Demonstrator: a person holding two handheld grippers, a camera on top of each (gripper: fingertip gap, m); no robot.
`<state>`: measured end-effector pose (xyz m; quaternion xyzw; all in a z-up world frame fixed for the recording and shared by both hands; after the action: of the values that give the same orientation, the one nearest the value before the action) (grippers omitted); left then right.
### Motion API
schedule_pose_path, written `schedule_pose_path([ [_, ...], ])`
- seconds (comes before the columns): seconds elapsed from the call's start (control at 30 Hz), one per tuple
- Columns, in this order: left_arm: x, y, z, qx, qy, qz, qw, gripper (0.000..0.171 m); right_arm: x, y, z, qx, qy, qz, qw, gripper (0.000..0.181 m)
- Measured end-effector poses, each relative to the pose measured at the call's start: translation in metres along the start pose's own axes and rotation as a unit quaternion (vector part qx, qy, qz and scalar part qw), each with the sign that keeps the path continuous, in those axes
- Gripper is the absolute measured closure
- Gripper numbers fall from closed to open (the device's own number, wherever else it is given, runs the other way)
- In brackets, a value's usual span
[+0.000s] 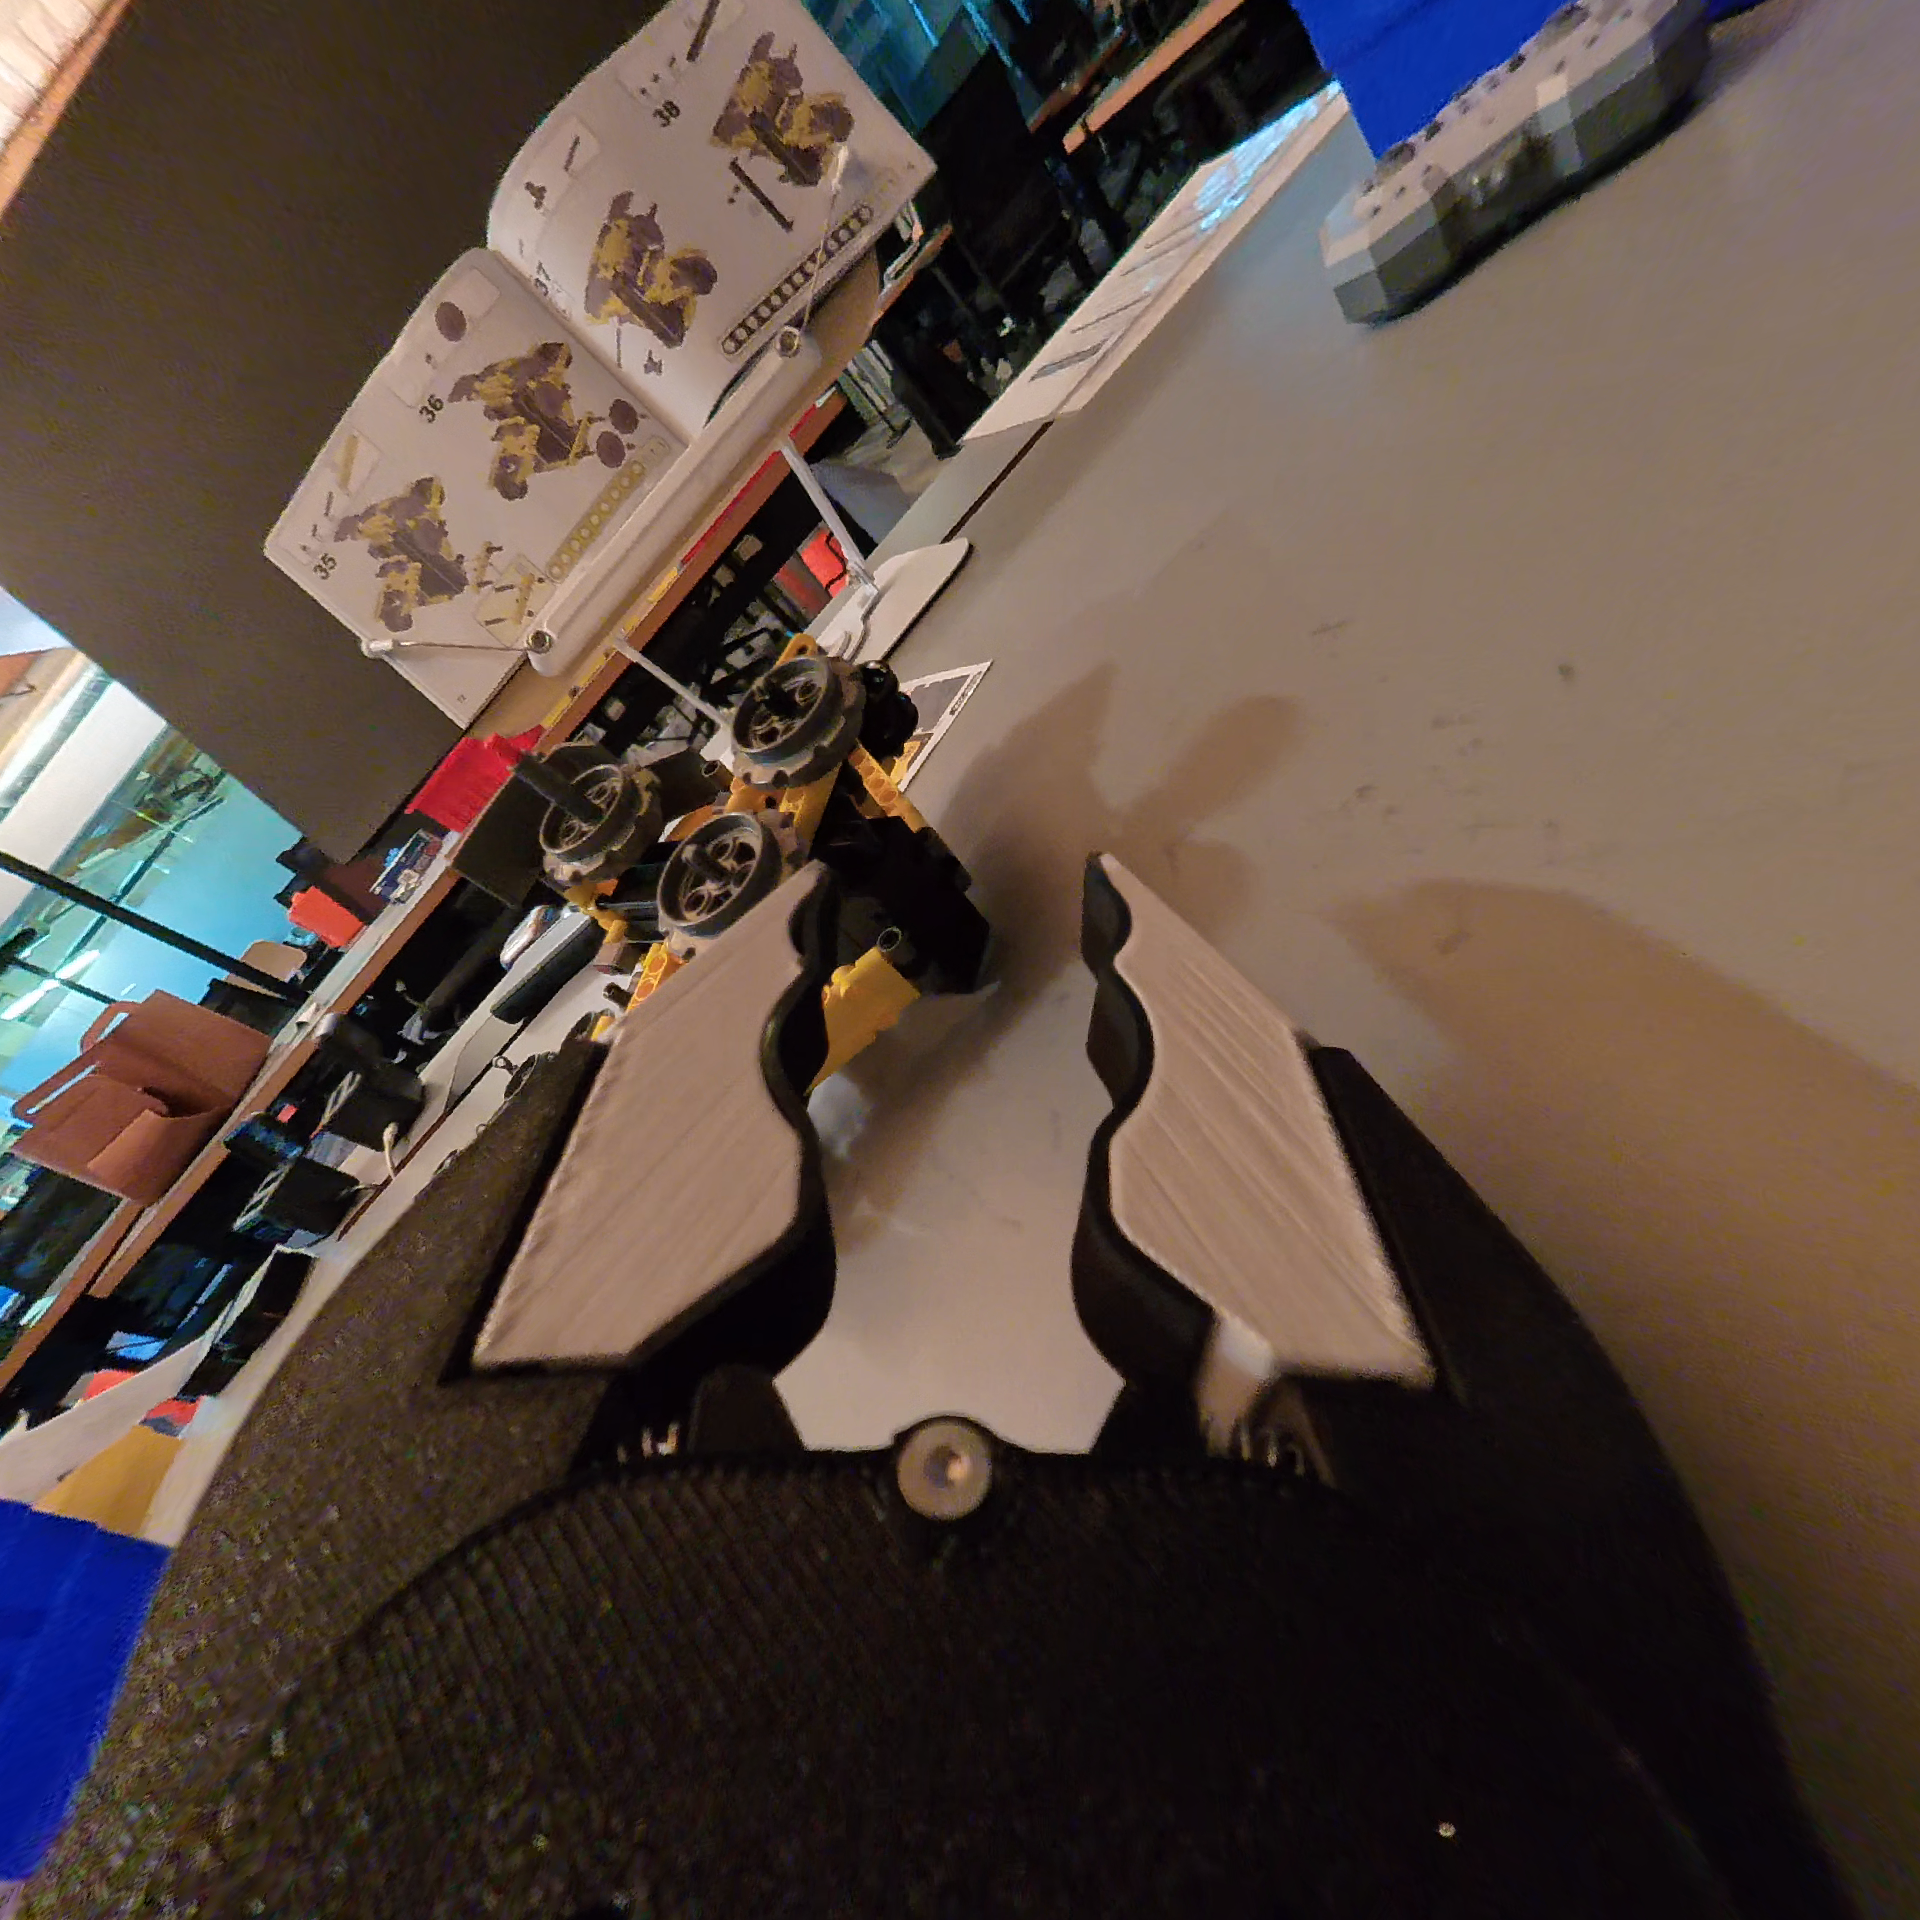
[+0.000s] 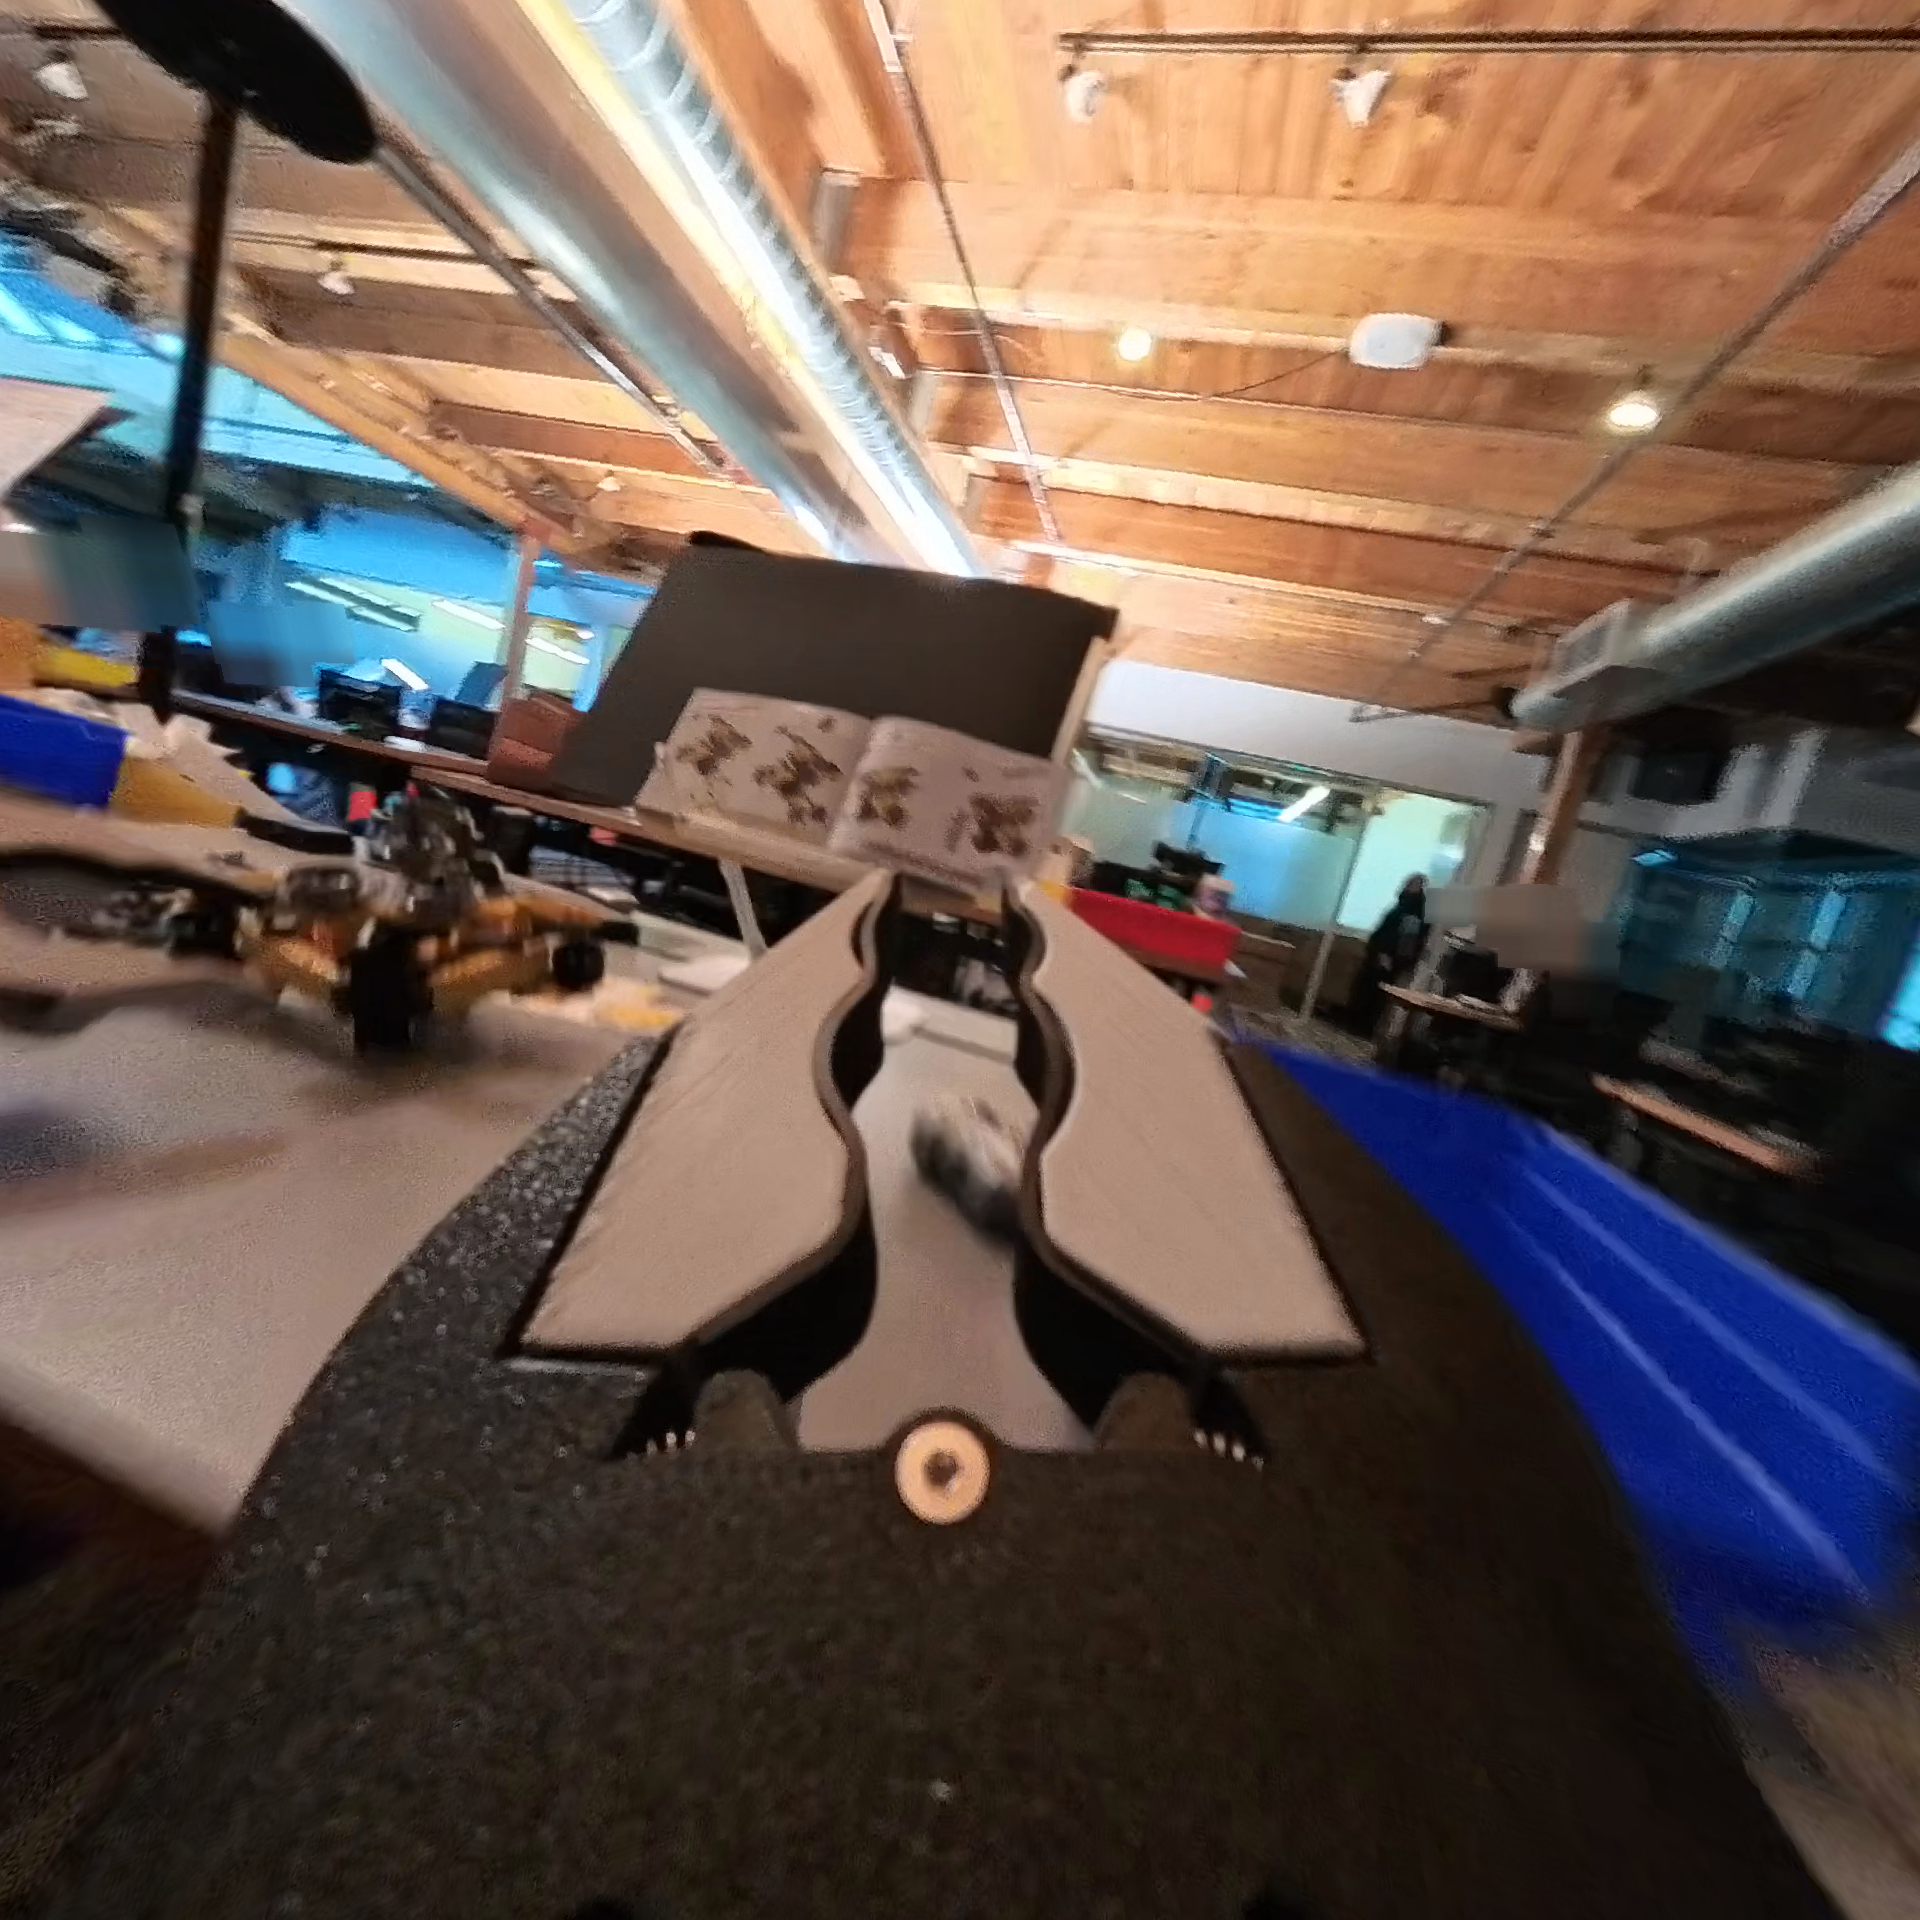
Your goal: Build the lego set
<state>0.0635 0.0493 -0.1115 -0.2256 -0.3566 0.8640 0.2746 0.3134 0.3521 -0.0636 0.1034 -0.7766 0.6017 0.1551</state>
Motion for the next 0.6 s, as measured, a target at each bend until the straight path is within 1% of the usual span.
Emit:
schedule_pose_path([
  [0.03, -0.001, 0.0, 0.0, 0.001, 0.003, -0.003, 1.0, 0.126, -0.046, 0.017, -0.004, 0.008, 0.008, 0.007, 1.0, 0.177],
  [0.07, -0.001, 0.0, -0.001, 0.004, 0.006, -0.005, 1.0, 0.126, -0.09, 0.037, -0.007, 0.025, 0.013, 0.022, 0.999, 0.181],
  [0.13, -0.001, -0.001, -0.004, 0.014, 0.011, -0.007, 1.0, 0.126, -0.164, 0.093, -0.01, 0.083, 0.042, 0.098, 0.991, 0.181],
  [0.17, -0.001, -0.001, -0.005, 0.018, 0.012, -0.008, 1.0, 0.126, -0.196, 0.129, -0.011, 0.109, 0.075, 0.149, 0.98, 0.181],
  [0.23, -0.001, -0.001, -0.006, 0.022, 0.015, -0.007, 1.0, 0.127, -0.242, 0.215, -0.01, 0.153, 0.142, 0.26, 0.943, 0.171],
  [0.27, -0.001, -0.001, -0.006, 0.022, 0.015, -0.006, 1.0, 0.127, -0.257, 0.262, -0.006, 0.18, 0.155, 0.309, 0.921, 0.165],
  [0.33, 0.0, -0.001, -0.006, 0.021, 0.016, -0.006, 1.0, 0.128, -0.271, 0.353, 0.008, 0.227, 0.159, 0.385, 0.88, 0.153],
  [0.4, 0.0, -0.001, -0.006, 0.022, 0.014, -0.006, 1.0, 0.128, -0.275, 0.443, 0.022, 0.232, 0.175, 0.474, 0.831, 0.141],
  [0.43, 0.0, -0.001, -0.006, 0.024, 0.011, -0.004, 1.0, 0.128, -0.274, 0.483, 0.029, 0.225, 0.182, 0.506, 0.812, 0.145],
  [0.5, 0.0, 0.0, -0.005, 0.025, 0.003, -0.003, 1.0, 0.129, -0.271, 0.552, 0.046, 0.233, 0.189, 0.553, 0.777, 0.153],
  [0.53, 0.001, 0.0, -0.005, 0.022, 0.001, -0.002, 1.0, 0.129, -0.267, 0.579, 0.053, 0.245, 0.188, 0.569, 0.762, 0.157],
  [0.6, 0.001, 0.0, -0.003, 0.018, 0.0, 0.001, 1.0, 0.13, -0.264, 0.623, 0.065, 0.251, 0.188, 0.603, 0.733, 0.164],
])
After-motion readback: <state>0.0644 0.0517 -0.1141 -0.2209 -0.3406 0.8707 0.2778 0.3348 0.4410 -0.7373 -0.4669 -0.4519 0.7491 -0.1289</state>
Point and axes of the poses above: each gripper's, where its closed fingertips meet, x out along the fingers, y out of its underside, z = x × y across the jaws, the point moved 8 cm from there along -x, back along the fingers, and after that the axes turned 3 degrees about z, right-handed, at the moved point
